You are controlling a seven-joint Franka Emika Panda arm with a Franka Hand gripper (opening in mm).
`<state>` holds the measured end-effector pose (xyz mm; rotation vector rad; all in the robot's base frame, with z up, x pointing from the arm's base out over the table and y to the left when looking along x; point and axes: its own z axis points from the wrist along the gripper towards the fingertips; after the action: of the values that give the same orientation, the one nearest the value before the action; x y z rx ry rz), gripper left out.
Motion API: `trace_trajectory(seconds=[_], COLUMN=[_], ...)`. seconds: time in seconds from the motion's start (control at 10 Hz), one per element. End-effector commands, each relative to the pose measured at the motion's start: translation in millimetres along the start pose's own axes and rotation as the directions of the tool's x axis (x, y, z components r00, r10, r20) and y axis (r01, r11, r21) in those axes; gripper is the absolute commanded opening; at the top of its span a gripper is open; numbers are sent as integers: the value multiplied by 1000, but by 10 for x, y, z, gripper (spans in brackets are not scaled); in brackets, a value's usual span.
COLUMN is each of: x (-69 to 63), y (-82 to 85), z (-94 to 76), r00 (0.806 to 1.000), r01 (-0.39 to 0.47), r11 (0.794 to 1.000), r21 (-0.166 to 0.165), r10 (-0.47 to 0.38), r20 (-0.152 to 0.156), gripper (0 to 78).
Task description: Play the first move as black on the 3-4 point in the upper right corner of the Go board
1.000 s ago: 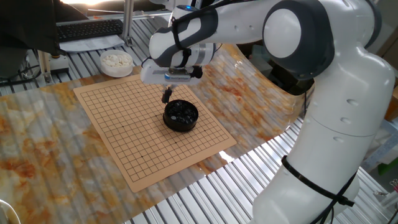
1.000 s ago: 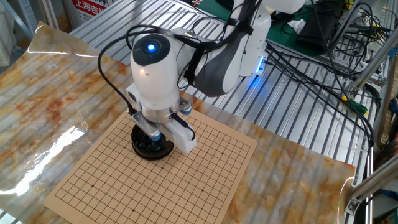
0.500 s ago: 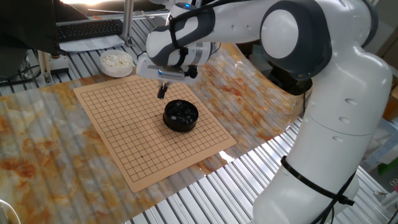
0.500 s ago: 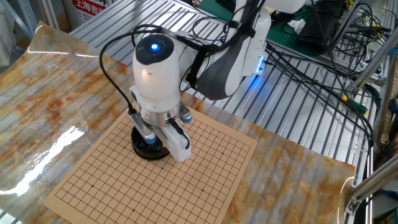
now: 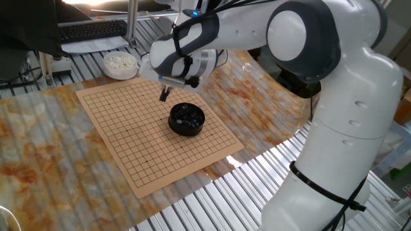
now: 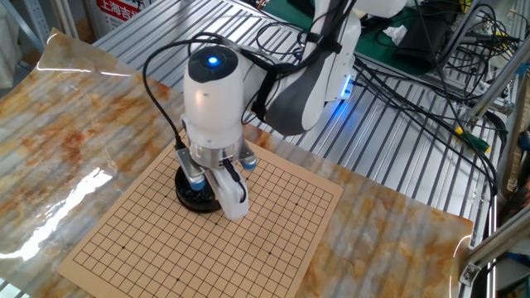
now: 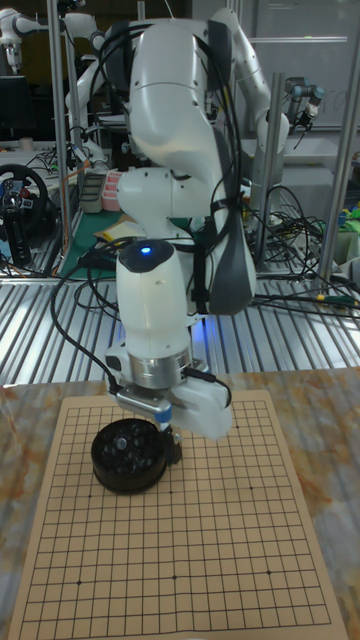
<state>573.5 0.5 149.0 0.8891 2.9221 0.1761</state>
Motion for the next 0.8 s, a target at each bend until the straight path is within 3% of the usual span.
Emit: trace_trajectory(seconds=[0.1, 0.5, 0.6, 0.8], x=[4, 13, 13, 13], y=[31, 40, 40, 40], z=[4, 0, 0, 0], r00=[1000, 998, 999, 1000], r01=[-23, -36, -47, -22], r11=[1000, 999, 999, 1000], r21=[-10, -9, -20, 12], r10=[24, 36, 47, 22], r20=[17, 41, 6, 8], gripper=[11, 11, 11, 11])
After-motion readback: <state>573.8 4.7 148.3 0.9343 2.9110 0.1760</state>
